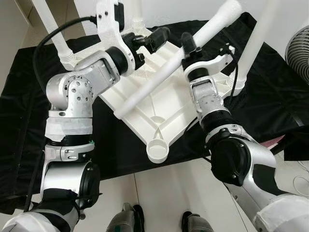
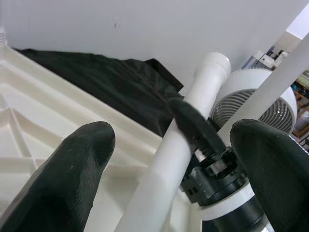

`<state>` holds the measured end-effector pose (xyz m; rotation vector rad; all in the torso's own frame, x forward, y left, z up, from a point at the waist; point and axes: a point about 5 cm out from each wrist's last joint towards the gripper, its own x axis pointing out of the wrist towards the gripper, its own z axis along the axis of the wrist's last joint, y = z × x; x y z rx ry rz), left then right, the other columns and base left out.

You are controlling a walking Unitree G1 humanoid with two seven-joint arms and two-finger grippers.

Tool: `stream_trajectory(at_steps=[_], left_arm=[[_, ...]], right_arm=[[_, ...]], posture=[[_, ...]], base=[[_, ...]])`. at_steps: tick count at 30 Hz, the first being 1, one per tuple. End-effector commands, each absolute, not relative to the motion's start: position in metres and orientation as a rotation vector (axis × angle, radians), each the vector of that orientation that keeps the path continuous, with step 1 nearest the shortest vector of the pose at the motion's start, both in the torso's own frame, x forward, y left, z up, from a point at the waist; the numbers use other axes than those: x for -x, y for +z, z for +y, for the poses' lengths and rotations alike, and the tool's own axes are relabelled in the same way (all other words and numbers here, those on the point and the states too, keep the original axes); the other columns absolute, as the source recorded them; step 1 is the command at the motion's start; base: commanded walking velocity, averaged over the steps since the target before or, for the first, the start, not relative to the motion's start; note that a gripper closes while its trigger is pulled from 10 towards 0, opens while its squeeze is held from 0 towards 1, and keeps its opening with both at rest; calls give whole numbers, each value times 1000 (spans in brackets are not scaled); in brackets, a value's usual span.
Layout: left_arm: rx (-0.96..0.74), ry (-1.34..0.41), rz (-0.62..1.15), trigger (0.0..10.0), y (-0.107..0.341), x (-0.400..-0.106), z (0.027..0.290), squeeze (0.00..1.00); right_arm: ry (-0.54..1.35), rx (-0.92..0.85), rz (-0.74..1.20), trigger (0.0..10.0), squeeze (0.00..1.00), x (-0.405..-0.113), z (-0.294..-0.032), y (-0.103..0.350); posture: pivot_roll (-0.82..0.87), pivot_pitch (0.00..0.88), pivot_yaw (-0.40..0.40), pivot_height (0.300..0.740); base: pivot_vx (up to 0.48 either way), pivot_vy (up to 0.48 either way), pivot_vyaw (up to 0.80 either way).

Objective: Building children table

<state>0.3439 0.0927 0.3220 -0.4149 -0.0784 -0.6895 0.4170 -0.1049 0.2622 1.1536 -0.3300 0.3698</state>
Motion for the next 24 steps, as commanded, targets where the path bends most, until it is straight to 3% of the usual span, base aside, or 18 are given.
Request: stream_trajectory(at_steps=[1,5,13,24], left_arm=[[402,-653,-23,10000,309,-347,96,0],[398,-627,3,10000,302,-348,99,0],[398,-621,19,10000,298,-346,98,0],[333,-644,70,10000,287,-345,95,0]], right_arm=[[415,-1231,-311,10000,0,-417,-94,264],[374,-1291,-242,10000,0,-418,-96,251],[221,-1240,-98,10000,0,-418,-99,225],[112,-1321,-37,10000,0,-417,-107,208]], posture=[[-55,150,86,740],[-55,154,86,740],[-65,162,82,740],[-72,162,86,740]], base=[[0,0,0],[0,0,0],[0,0,0],[0,0,0]])
